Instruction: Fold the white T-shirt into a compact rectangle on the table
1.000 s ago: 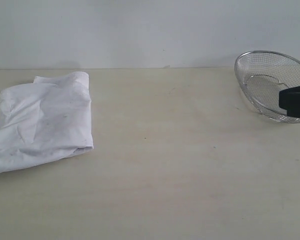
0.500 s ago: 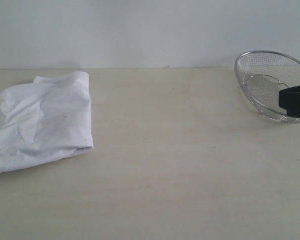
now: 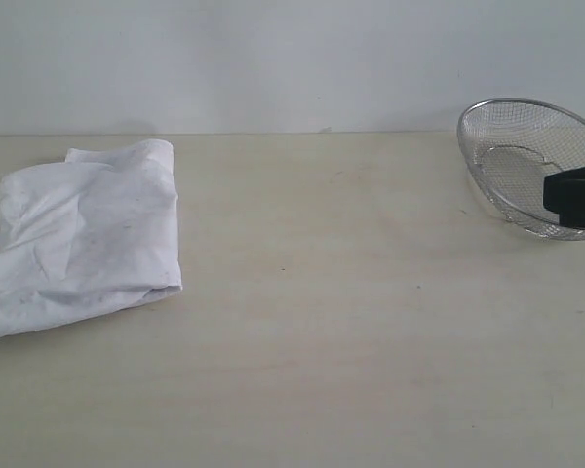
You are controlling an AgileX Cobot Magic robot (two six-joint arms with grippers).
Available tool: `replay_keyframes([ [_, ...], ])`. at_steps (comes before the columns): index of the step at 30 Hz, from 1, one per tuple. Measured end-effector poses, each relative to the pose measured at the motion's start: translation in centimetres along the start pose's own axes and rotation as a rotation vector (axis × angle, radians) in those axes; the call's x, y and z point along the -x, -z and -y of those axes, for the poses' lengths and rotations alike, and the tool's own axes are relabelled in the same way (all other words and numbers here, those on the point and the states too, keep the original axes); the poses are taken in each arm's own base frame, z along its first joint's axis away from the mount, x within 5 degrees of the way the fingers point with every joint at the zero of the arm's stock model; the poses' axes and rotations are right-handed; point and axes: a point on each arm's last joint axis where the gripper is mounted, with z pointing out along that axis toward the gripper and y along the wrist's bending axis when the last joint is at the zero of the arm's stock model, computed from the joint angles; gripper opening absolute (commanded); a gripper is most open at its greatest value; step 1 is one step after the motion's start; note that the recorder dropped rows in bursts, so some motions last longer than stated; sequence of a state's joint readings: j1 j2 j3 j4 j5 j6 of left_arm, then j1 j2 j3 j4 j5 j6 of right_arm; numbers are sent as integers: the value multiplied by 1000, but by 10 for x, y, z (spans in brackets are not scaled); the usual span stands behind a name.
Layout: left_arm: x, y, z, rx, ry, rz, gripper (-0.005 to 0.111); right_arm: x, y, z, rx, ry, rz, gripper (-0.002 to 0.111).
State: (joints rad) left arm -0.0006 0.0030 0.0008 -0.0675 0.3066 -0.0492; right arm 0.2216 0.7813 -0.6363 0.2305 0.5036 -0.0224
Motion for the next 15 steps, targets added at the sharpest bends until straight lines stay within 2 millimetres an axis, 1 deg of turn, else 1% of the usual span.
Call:
replay_keyframes([
  [15, 0, 0, 0, 0, 2, 0, 5, 0, 1, 0, -5, 13, 2, 0],
])
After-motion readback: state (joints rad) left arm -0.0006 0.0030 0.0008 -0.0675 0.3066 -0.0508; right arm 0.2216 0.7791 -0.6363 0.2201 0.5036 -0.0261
